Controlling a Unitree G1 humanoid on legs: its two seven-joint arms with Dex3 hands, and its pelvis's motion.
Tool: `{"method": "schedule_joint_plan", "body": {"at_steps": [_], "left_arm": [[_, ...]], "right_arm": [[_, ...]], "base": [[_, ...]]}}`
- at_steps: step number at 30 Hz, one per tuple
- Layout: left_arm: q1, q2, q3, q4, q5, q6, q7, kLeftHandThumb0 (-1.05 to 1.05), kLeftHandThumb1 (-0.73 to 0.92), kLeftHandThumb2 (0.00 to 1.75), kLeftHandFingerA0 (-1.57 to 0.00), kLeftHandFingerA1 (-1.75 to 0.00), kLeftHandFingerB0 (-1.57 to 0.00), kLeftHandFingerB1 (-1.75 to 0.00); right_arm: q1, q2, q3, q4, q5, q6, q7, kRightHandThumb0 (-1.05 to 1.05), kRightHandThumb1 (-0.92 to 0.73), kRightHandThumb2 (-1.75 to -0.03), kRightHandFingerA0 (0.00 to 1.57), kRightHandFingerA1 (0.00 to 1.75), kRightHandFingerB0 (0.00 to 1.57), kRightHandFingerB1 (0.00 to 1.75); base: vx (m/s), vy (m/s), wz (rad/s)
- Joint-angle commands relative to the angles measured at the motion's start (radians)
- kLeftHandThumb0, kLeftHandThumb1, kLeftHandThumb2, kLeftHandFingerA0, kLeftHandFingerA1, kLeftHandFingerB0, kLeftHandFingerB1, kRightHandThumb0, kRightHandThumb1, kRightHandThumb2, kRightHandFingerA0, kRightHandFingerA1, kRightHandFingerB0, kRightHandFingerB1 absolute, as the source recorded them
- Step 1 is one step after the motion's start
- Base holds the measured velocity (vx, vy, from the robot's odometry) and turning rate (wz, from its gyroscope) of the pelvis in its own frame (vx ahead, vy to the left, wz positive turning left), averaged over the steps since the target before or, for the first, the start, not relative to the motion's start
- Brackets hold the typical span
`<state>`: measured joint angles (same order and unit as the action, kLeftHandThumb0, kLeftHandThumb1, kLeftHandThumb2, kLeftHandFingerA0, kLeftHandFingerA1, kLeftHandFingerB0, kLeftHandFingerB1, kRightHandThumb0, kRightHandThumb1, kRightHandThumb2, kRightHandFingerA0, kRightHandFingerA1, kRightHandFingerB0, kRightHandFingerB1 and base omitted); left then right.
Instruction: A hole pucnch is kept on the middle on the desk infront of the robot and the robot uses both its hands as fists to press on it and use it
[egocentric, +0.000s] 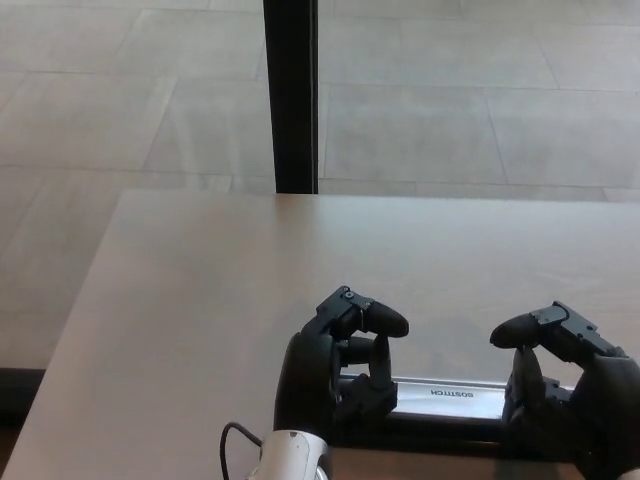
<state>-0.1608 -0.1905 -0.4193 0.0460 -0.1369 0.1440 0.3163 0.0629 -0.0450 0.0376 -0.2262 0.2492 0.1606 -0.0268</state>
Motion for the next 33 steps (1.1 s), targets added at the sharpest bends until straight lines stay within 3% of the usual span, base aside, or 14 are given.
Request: {"method": "schedule_joint_plan", "body": {"at_steps": [1, 8, 9, 11, 12, 18, 22, 24, 27, 28, 29, 30, 31, 33], "left_arm": [[0.081, -0.258, 0.022, 0.128, -0.031, -0.126, 0.112, -0.36, 0.89, 0.83, -0.87, -1.75, -0.44, -1.72], [0.077, -0.27, 0.019, 0.178, -0.029, -0.175, 0.138, -0.38, 0.88, 0.85, -0.87, -1.75, -0.49, -1.75], [0.076, -0.269, 0.018, 0.186, -0.025, -0.184, 0.142, -0.38, 0.89, 0.85, -0.85, -1.75, -0.49, -1.75], [0.077, -0.273, 0.021, 0.195, -0.032, -0.198, 0.145, -0.38, 0.88, 0.84, -0.85, -1.75, -0.49, -1.75], [0.08, -0.275, 0.023, 0.207, -0.034, -0.214, 0.148, -0.37, 0.88, 0.84, -0.87, -1.75, -0.48, -1.75], [0.082, -0.301, 0.021, 0.269, -0.019, -0.304, 0.186, -0.33, 0.89, 0.78, -0.9, -1.75, -0.46, -1.66], [0.077, -0.325, 0.002, 0.368, 0.087, -0.432, 0.326, -0.3, 0.82, 0.83, -0.89, -1.75, -0.53, -1.62], [0.031, -0.299, -0.047, 0.482, 0.267, -0.51, 0.526, -0.29, 0.8, 0.91, -0.88, -1.75, -0.51, -1.73], [0.003, -0.281, -0.083, 0.527, 0.331, -0.507, 0.598, -0.29, 0.82, 0.92, -0.88, -1.75, -0.51, -1.73], [-0.01, -0.274, -0.106, 0.552, 0.365, -0.505, 0.636, -0.28, 0.81, 0.93, -0.87, -1.75, -0.52, -1.71], [-0.011, -0.275, -0.117, 0.559, 0.372, -0.508, 0.642, -0.29, 0.82, 0.9, -0.87, -1.75, -0.51, -1.71], [-0.018, -0.273, -0.114, 0.563, 0.371, -0.511, 0.646, -0.29, 0.82, 0.9, -0.87, -1.75, -0.51, -1.71], [-0.03, -0.261, -0.135, 0.577, 0.398, -0.502, 0.666, -0.3, 0.84, 0.86, -0.86, -1.75, -0.51, -1.74], [-0.034, -0.256, -0.163, 0.599, 0.418, -0.503, 0.679, -0.32, 0.86, 0.84, -0.87, -1.75, -0.51, -1.73]], "right_arm": [[-0.023, 0.023, -0.015, 0.073, -0.051, -0.086, -0.003, -0.35, -0.7, -1.04, 1.08, 1.75, 0.64, 1.67], [-0.005, 0.086, -0.018, 0.162, -0.094, -0.159, -0.063, -0.37, -0.65, -1.08, 1.08, 1.75, 0.65, 1.69], [0.001, 0.101, -0.025, 0.185, -0.098, -0.197, -0.073, -0.33, -0.64, -1.1, 1.25, 1.75, 0.8, 1.44], [0.003, 0.134, -0.042, 0.24, -0.108, -0.284, -0.098, -0.34, -0.62, -1.11, 1.25, 1.75, 0.8, 1.43], [0.015, 0.156, -0.052, 0.282, -0.123, -0.341, -0.125, -0.39, -0.66, -1.04, 1.05, 1.75, 0.66, 1.7], [0.021, 0.188, -0.077, 0.447, -0.184, -0.566, -0.166, -0.38, -0.7, -0.99, 1.1, 1.75, 0.67, 1.69], [0.014, 0.184, -0.098, 0.558, -0.248, -0.656, -0.244, -0.39, -0.69, -0.96, 1.05, 1.75, 0.68, 1.66], [0.005, 0.166, -0.108, 0.645, -0.316, -0.726, -0.33, -0.35, -0.73, -0.9, 1.03, 1.75, 0.68, 1.66], [-0.006, 0.159, -0.113, 0.703, -0.349, -0.77, -0.375, -0.33, -0.73, -0.9, 1.0, 1.75, 0.69, 1.64], [-0.009, 0.156, -0.114, 0.734, -0.373, -0.789, -0.41, -0.35, -0.72, -0.91, 1.0, 1.75, 0.76, 1.52], [-0.016, 0.141, -0.106, 0.756, -0.418, -0.797, -0.462, -0.34, -0.69, -0.96, 1.01, 1.75, 0.79, 1.51], [-0.026, 0.14, -0.105, 0.767, -0.425, -0.802, -0.471, -0.34, -0.69, -0.96, 1.01, 1.75, 0.79, 1.51], [-0.031, 0.132, -0.1, 0.788, -0.445, -0.809, -0.493, -0.36, -0.72, -0.91, 1.04, 1.75, 0.72, 1.63], [-0.031, 0.122, -0.096, 0.821, -0.456, -0.828, -0.503, -0.38, -0.75, -0.85, 1.04, 1.75, 0.7, 1.61]], "base": [[0.0, 0.0, 0.0], [0.0, 0.0, 0.0], [0.0, 0.0, 0.0], [0.0, 0.0, 0.0], [0.0, 0.0, 0.0], [0.0, 0.0, 0.0], [0.0, 0.0, 0.0], [0.0, 0.0, 0.0], [0.0, 0.0, 0.0], [0.0, 0.0, 0.0], [0.0, 0.0, 0.0], [0.0, 0.0, 0.0], [0.0, 0.0, 0.0], [0.0, 0.0, 0.0]]}}
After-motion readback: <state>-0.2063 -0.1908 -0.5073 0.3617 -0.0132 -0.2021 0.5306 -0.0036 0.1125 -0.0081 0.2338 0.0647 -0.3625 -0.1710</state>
